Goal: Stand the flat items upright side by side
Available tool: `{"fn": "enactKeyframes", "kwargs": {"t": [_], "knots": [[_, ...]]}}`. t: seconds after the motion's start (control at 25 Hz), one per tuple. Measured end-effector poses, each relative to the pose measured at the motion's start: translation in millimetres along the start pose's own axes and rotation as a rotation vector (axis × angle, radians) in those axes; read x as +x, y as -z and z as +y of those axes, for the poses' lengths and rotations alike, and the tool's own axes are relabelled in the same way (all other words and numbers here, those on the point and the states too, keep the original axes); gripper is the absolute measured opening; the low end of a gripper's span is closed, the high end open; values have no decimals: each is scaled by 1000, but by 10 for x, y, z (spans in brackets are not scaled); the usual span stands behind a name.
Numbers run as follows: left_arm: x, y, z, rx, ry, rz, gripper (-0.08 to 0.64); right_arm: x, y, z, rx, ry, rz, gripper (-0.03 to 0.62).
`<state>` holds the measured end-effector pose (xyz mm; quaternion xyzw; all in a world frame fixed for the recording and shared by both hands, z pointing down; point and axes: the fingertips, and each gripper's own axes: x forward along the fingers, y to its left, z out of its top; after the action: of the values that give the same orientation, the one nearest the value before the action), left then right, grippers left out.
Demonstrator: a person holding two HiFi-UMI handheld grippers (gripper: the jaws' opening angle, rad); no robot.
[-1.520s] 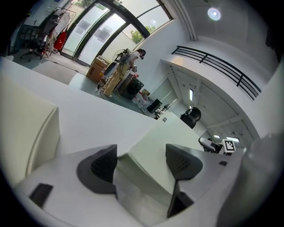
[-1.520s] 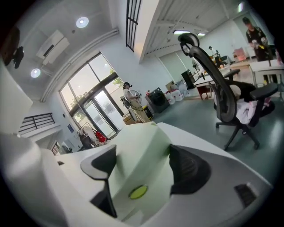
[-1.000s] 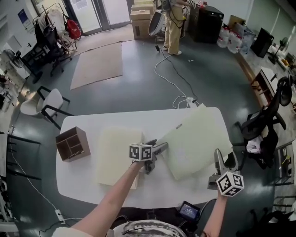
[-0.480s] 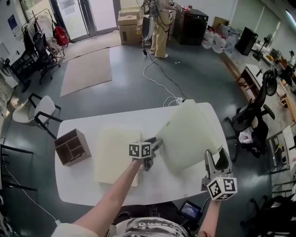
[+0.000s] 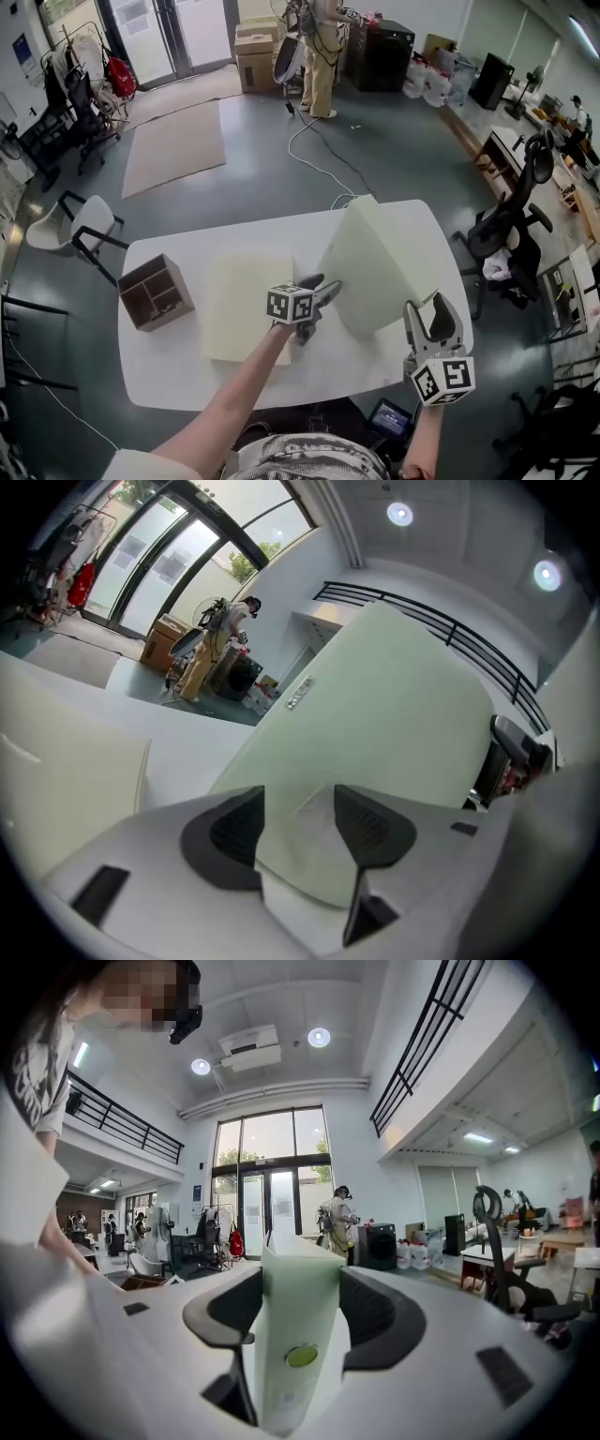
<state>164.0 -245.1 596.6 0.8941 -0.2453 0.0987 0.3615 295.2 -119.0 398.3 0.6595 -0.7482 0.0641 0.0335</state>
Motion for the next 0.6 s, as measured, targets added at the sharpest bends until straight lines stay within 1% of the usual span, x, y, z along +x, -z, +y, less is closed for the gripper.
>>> {"fn": "enactKeyframes", "kwargs": {"t": [0.08,0.28,0.48,0.6], "knots": [[-72,-24,-139,27,27,-16,229,-21,-3,82,-4,-14,-5,257],[-245,-13,-455,131,68,-21,230,-67,7,279,-12,-47,-4,253],[-419,-24,-664,145,89,-58,230,-107,32,467,-32,-89,4,253],[-498,9,-718,204,78,-46,230,-120,53,552,-39,-106,5,253]]}}
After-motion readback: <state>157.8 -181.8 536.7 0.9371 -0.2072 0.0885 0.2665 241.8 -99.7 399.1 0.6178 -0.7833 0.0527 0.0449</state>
